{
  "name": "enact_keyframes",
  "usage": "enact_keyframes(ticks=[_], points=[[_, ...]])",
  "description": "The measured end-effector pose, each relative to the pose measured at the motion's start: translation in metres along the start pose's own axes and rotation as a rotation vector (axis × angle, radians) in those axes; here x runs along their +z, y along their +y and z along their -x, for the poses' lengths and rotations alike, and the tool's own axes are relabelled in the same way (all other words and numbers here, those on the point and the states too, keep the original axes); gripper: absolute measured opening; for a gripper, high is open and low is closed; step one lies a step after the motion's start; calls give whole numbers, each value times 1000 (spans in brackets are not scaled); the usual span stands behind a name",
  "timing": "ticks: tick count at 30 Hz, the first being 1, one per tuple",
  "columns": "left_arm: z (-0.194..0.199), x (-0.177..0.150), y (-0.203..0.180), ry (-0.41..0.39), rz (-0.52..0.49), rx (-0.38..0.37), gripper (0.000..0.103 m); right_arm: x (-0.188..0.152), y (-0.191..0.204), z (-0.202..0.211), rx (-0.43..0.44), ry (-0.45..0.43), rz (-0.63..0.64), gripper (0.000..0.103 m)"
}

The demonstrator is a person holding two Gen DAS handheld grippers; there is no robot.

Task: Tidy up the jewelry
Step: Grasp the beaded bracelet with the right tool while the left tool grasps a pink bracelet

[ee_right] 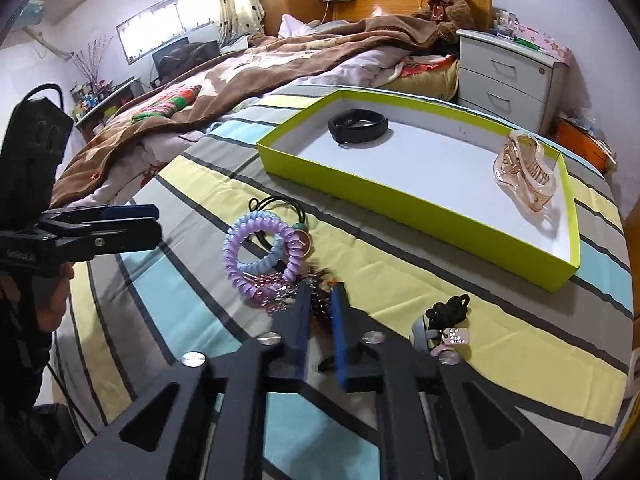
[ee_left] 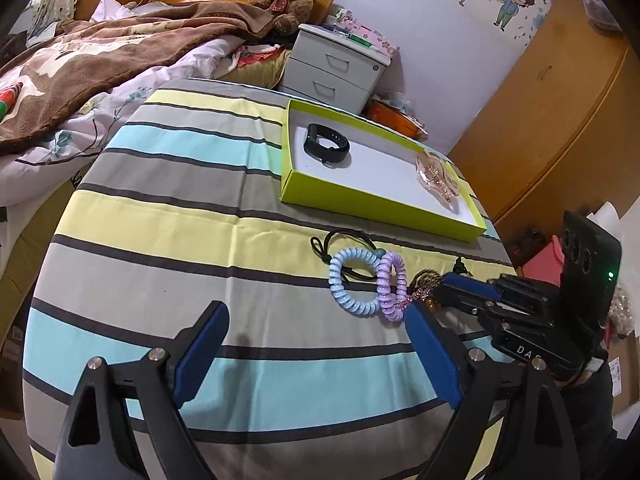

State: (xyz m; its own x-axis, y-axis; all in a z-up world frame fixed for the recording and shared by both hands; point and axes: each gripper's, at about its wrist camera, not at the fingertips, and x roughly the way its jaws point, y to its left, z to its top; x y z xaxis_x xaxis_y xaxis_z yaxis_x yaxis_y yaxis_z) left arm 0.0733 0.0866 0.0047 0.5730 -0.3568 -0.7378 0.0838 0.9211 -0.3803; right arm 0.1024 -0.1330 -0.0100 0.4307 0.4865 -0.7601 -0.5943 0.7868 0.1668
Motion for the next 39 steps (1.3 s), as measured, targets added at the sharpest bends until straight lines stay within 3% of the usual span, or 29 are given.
enact_keyframes(ticks=[5,12,19,26,32,35,37,39], points=[[1,0,-4,-2,-17,5,90,-7,0,13,4,-31,-30,4],[-2,-1,-16,4,-64,-5,90,-23,-18,38,57,-87,-181,4],[-12,-2,-42,22,-162,-17,90,-50,-30,69,15,-144,-272,4],[-31,3,-89,10,-412,1,90,-70,-39,78,-21,-135,-309,4],[-55,-2,-116,68,-583,13,90,-76,-41,81,-9,-148,-334,4],[-63,-7,-122,97,-613,-1,81,-76,-40,80,2,-150,-337,4],[-67,-9,-122,113,-616,0,68,-76,-39,80,6,-149,-336,4],[-69,-12,-121,127,-618,2,60,-77,-40,80,10,-152,-337,4]])
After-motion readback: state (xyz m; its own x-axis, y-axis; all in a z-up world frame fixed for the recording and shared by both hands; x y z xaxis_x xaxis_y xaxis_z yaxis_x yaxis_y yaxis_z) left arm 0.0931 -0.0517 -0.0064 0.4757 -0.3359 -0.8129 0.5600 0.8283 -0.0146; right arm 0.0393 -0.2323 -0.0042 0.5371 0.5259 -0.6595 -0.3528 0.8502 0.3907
